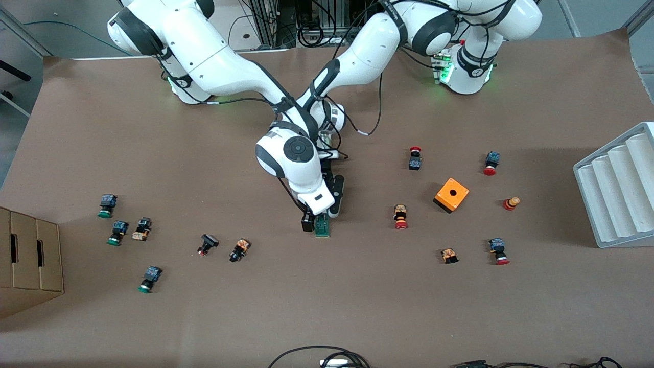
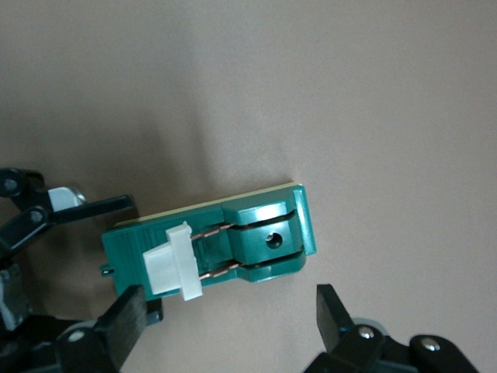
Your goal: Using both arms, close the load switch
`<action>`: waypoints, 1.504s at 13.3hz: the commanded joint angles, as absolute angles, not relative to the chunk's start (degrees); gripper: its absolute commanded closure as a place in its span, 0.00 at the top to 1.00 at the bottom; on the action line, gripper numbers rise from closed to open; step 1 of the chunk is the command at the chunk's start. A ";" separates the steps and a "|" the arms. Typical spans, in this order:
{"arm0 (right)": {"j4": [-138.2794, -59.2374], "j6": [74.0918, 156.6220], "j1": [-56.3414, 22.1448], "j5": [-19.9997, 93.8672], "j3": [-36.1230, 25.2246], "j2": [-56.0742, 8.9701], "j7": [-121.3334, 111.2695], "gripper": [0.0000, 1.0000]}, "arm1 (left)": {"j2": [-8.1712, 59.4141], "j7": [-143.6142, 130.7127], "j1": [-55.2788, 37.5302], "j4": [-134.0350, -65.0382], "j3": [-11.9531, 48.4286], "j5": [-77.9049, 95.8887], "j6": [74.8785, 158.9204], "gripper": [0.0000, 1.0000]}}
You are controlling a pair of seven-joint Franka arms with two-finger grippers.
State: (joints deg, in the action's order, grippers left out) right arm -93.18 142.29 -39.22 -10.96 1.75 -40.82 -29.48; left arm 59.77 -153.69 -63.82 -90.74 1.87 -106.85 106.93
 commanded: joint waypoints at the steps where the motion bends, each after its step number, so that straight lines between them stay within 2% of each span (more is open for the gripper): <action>1: -93.08 142.91 -39.72 -12.31 1.58 -41.04 -28.30 0.98 | 61.08 -154.69 -64.25 -90.00 1.49 -107.84 105.91 0.69; 20: -92.55 143.52 -40.69 -12.13 1.67 -43.24 -28.12 0.97 | 61.00 -154.69 -64.25 -90.00 1.49 -107.84 105.91 0.69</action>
State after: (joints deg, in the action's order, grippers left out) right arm -93.19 142.29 -40.32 -10.96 1.84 -41.93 -29.33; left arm 59.77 -153.69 -63.82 -90.74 1.87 -106.86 106.93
